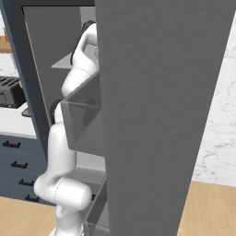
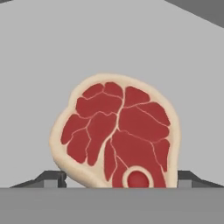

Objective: Place one bell pepper and one steak in each tupperware on the nearby counter, to pack two identical lunches.

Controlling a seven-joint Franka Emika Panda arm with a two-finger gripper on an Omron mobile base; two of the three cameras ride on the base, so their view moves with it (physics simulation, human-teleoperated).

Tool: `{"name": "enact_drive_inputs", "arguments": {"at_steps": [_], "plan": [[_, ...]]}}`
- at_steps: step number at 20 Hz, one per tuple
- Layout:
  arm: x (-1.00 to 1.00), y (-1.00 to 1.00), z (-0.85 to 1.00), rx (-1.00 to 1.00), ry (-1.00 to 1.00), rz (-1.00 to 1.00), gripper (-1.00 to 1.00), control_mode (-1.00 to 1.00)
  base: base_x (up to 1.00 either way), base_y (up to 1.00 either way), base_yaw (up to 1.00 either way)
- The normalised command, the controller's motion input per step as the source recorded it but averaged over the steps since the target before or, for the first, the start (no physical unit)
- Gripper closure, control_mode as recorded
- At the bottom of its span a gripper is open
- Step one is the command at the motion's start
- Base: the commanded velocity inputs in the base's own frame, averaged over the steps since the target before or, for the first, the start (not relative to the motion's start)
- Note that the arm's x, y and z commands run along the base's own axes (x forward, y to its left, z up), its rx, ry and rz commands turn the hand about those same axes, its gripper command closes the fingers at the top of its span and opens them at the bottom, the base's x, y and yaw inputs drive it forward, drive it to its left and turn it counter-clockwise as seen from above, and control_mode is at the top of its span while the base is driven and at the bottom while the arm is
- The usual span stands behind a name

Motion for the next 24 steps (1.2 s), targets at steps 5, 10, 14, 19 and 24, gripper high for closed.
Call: {"name": "enact_drive_inputs", "arguments": {"at_steps": [5, 10, 14, 19, 24], "plan": [[-0.2, 0.21, -0.33, 0.04, -0.02, -0.06, 1.0, -1.0, 0.0, 0.0, 0.0], [-0.06, 0.2, -0.49, 0.32, -0.04, -0.21, 1.0, -1.0, 0.0, 0.0, 0.0], [-0.09, 0.25, -0.25, 0.35, -0.21, -0.16, 1.0, -1.0, 0.0, 0.0, 0.0], [-0.03, 0.37, -0.05, 0.13, -0.33, -0.04, 1.0, -1.0, 0.0, 0.0, 0.0], [-0.5, 0.2, 0.0, -0.02, -0.35, -0.15, 1.0, -1.0, 0.0, 0.0, 0.0]]}}
